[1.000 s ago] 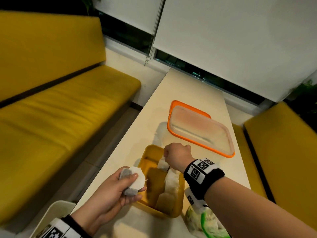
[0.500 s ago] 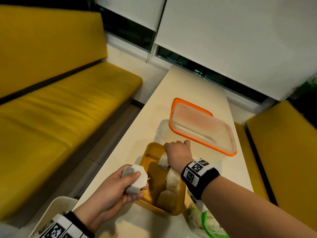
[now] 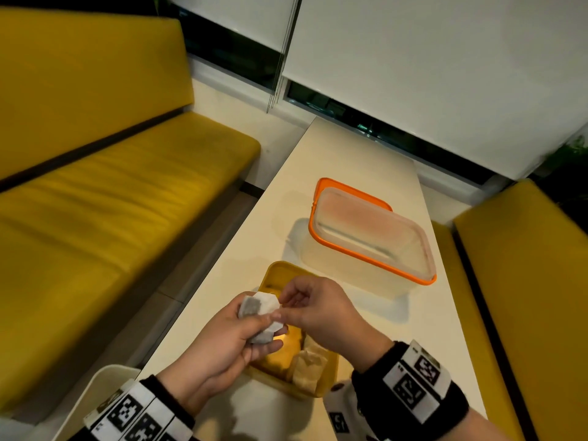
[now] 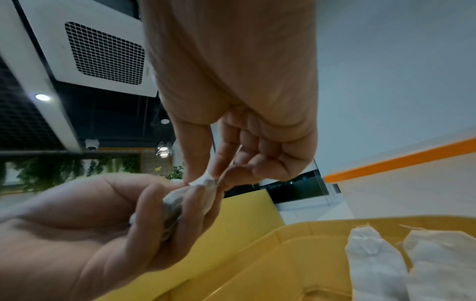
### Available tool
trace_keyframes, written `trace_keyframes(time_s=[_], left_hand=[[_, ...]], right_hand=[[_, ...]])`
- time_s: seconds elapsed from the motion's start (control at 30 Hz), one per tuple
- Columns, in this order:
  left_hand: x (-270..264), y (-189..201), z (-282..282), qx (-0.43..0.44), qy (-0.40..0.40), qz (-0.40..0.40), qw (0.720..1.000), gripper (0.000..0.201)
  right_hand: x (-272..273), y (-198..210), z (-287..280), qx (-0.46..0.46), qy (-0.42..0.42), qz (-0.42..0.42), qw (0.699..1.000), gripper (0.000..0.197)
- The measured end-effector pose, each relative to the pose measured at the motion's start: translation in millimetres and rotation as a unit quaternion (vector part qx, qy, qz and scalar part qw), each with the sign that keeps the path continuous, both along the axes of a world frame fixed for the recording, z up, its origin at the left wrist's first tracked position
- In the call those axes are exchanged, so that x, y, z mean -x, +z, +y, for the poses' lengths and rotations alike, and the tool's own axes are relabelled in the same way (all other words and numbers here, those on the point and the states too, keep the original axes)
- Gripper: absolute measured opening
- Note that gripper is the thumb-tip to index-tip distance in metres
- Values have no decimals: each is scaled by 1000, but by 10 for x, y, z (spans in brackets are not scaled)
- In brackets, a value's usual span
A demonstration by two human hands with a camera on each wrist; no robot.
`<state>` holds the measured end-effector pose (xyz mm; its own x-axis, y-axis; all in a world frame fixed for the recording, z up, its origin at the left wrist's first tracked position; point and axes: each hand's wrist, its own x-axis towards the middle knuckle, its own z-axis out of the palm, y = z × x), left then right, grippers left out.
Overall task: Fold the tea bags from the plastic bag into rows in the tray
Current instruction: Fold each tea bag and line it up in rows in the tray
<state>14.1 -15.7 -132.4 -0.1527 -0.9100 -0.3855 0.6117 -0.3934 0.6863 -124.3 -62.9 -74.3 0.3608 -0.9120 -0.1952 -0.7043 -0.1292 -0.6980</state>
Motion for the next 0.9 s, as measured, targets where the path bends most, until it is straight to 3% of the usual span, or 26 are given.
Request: trace_keyframes(time_s=[0.13, 0.27, 0.47, 0.63, 0.77, 0.9], left_hand=[[66, 35, -16, 8, -12, 49, 999, 21], [119, 64, -24, 17, -20, 88, 996, 19], [47, 40, -57, 15, -3, 112, 994, 19], [-16, -29, -101, 24, 9, 110, 994, 12], [-36, -48, -101, 28, 24, 127, 991, 35], [-55, -48, -110, 23, 50, 126, 990, 12]], right_hand=[[105, -101, 35, 20, -50, -20, 998, 23], [154, -156, 102, 8, -89, -45, 995, 14], [225, -125, 137, -39, -171, -187, 966, 10], [226, -2, 78, -50, -141, -195, 969, 12], [225, 3, 36, -31, -144, -214, 966, 13], [254, 69, 13, -33, -147, -270, 951, 14]])
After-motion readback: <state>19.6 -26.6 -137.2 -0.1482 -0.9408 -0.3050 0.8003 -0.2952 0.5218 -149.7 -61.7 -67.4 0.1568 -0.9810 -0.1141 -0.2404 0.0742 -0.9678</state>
